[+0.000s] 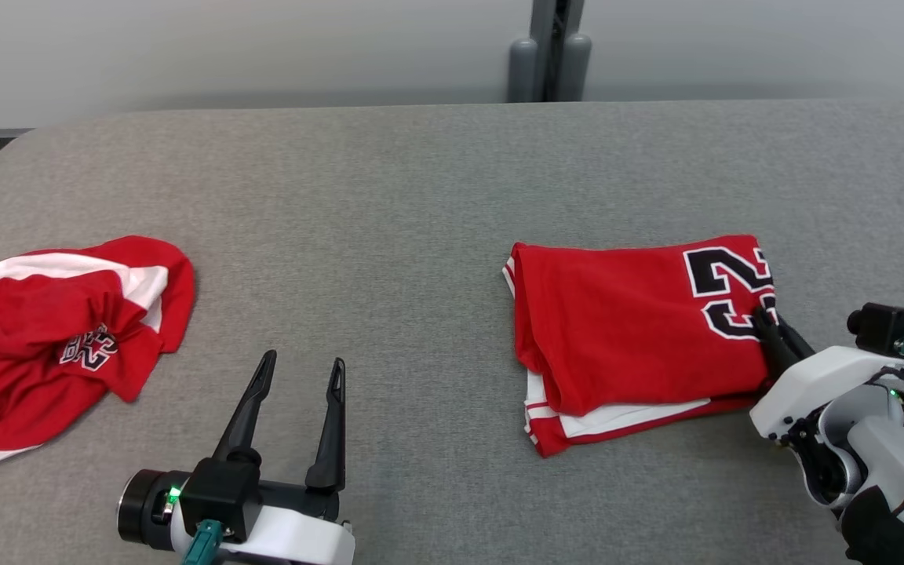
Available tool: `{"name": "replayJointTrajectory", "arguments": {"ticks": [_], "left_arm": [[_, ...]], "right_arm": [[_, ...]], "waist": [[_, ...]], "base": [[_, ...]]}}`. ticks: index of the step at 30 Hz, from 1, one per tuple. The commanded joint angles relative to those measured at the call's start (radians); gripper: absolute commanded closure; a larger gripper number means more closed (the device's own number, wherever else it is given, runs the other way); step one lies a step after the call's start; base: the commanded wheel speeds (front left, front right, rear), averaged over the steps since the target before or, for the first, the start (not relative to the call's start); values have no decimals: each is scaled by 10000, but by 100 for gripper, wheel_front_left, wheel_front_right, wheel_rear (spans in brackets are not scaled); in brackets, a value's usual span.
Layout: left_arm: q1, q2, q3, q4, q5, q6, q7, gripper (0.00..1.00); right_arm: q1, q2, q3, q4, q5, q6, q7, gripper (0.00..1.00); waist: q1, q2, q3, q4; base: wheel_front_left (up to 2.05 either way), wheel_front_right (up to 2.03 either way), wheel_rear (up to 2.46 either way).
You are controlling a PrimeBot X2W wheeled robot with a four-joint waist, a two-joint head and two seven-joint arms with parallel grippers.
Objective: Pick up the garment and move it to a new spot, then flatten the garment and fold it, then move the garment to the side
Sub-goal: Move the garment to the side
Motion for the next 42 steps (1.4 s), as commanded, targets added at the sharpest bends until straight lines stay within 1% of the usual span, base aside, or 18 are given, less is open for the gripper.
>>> {"name": "replayJointTrajectory", "arguments": {"ticks": [1,8,15,20,24,27,31,32,33,35,38,42], "left_arm": [[-169,34,83,-64,75,-8,-34,0],[-364,34,204,-101,166,-57,-23,0],[-613,45,500,-145,360,-180,-22,0],[-725,55,597,-136,478,-320,-22,0],[-768,57,609,-127,609,-411,-22,0],[-876,55,578,-150,688,-447,-23,0],[-1054,108,536,-249,820,-542,-23,0],[-1054,108,536,-249,820,-542,-23,0],[-1216,148,476,-321,900,-599,-22,0],[-1325,166,433,-358,945,-633,-23,0],[-1696,214,256,-463,1090,-755,-23,0],[-2323,283,48,-649,1305,-900,-23,0]], "right_arm": [[-138,-83,-234,-128,-298,2,-100,100],[310,211,-1436,-506,-1748,2,-86,100],[707,556,-2550,-829,-2928,2,-88,100],[858,826,-3053,-1017,-3534,2,-88,100],[912,989,-3278,-1143,-3848,2,-88,100],[861,995,-3408,-1199,-4138,2,-88,100],[508,881,-3485,-1318,-4831,2,-88,100],[508,881,-3485,-1318,-4831,2,-88,100],[304,810,-3567,-1382,-5171,2,-88,100],[179,766,-3660,-1436,-5290,2,-88,100],[-248,502,-3942,-1568,-5817,2,-89,100],[-874,191,-4594,-1714,-6490,0,-89,100]], "waist": [[0,0,118,-467],[0,0,216,-1546],[0,0,333,-2425],[0,0,528,-2973],[0,0,708,-3278],[0,0,854,-3377],[0,0,1155,-3381],[0,0,1155,-3381],[0,0,1358,-3298],[0,0,1484,-3226],[0,0,1878,-2977],[0,0,2461,-2631]], "base": [[0,0,0],[0,0,0],[0,0,0],[0,0,0],[0,0,0],[0,0,0],[0,0,0],[0,0,0],[0,0,0],[0,0,0],[0,0,0],[0,0,0]]}}
